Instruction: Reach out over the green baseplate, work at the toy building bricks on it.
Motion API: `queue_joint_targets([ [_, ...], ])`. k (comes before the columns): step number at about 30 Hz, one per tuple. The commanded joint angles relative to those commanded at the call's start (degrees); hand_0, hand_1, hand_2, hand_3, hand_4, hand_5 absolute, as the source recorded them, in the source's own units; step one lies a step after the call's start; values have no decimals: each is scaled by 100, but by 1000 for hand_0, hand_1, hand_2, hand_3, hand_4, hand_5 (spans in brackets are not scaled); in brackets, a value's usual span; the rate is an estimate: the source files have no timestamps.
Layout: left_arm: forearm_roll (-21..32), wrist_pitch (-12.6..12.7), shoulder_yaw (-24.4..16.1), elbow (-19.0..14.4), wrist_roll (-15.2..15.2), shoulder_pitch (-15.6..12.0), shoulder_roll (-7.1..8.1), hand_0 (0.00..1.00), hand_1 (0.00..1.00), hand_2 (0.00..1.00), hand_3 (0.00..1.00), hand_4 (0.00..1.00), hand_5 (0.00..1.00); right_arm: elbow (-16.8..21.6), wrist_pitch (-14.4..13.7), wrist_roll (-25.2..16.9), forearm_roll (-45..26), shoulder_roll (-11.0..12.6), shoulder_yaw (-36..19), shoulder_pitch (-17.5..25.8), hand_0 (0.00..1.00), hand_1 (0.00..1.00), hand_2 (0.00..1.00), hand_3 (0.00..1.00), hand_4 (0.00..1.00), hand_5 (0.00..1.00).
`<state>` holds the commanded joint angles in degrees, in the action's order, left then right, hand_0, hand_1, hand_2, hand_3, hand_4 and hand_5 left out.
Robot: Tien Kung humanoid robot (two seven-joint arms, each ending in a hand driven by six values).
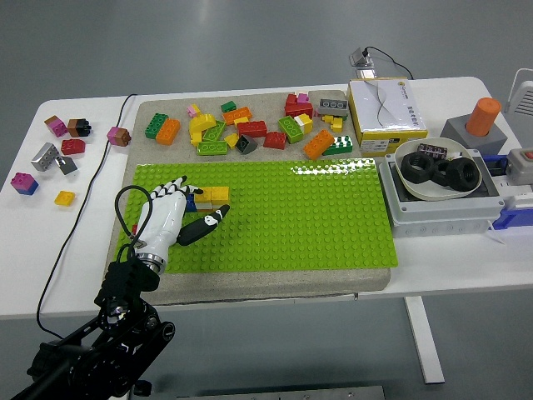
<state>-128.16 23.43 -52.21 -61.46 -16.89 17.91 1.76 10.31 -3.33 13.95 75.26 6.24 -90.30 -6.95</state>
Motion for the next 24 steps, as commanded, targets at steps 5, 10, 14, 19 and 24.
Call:
queue_joint_targets([
  [5, 27, -10, 29, 21, 4, 9, 4, 998, 993, 998, 717, 902, 951, 0, -2, 0, 11, -2, -13, -1, 589, 577, 635, 647, 655, 751],
  [10, 31, -28, 39, 46, -7, 12, 4, 998, 992, 998, 716, 904, 946, 0, -3, 0, 12, -2, -16, 1, 588, 577, 635, 647, 655, 751],
  [14, 1, -14, 21, 28, 4, 7, 2, 998, 988, 998, 715, 902, 943, 0, -3, 2, 7, 0, -10, 4, 586, 577, 636, 646, 655, 752],
  [19, -117, 39, -93, -91, 30, -12, -4, 998, 988, 998, 715, 902, 943, 0, -4, 6, 10, -5, -16, 5, 586, 577, 636, 646, 655, 752],
  [24, -184, 101, -291, -376, 74, -37, 30, 998, 984, 998, 715, 897, 916, 0, 1, 6, 23, -12, -11, 0, 587, 576, 636, 646, 655, 753],
])
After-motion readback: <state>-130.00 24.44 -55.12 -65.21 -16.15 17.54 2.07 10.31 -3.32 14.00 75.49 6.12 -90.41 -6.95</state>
